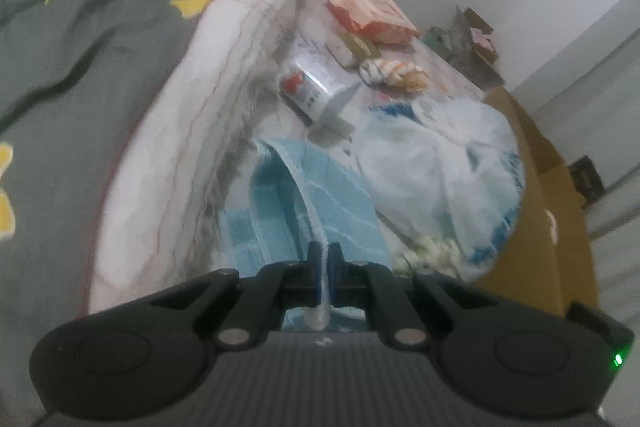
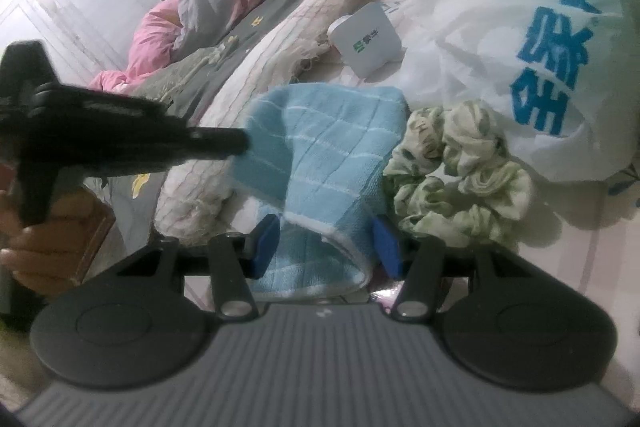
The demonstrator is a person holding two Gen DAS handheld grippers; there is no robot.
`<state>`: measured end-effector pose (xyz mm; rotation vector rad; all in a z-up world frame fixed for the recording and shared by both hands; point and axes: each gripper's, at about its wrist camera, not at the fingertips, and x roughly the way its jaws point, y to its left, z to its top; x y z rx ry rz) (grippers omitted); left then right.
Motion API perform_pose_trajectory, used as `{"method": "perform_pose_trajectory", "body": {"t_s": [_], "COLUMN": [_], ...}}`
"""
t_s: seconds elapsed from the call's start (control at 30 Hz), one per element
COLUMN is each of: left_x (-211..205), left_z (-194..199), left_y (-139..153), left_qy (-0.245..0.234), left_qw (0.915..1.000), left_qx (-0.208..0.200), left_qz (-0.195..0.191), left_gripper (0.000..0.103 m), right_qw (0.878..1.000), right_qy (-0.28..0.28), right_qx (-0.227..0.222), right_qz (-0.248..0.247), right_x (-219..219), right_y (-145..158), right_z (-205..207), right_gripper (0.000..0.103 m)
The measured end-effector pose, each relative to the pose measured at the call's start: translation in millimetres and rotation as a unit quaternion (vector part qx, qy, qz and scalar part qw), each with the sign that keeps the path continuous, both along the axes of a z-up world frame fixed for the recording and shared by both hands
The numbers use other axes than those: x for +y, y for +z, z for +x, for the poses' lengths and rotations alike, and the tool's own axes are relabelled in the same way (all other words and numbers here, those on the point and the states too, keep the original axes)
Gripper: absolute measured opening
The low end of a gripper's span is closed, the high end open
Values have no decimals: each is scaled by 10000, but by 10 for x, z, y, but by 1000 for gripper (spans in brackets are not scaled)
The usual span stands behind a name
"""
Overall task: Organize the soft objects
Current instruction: 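Close the left gripper on the blue towel's edge, then close the right gripper on the towel's other edge while the left gripper holds it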
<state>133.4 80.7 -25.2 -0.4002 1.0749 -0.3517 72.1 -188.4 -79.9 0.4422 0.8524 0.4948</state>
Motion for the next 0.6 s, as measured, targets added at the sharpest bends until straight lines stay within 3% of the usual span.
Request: {"method": "perform_pose_trajectory", "body": {"t_s": [0.3, 0.6], "left_x": [22, -43], "left_z": [-177, -356], "left_y": [-507, -393], "left_qy": [-115, -498], "left_qw": [9972, 9942], "left_qx": [672, 144], "left_qz": [316, 940], "left_gripper": [4, 10], "right_qw": [9994, 9980], "right_qy": [-230, -398], "right_qx": [229, 496], "right_qz": [139, -46], "right_x": [-136, 18], "right_y": [-12, -61], "right_z": [-29, 113], "right_gripper": [52, 52]}}
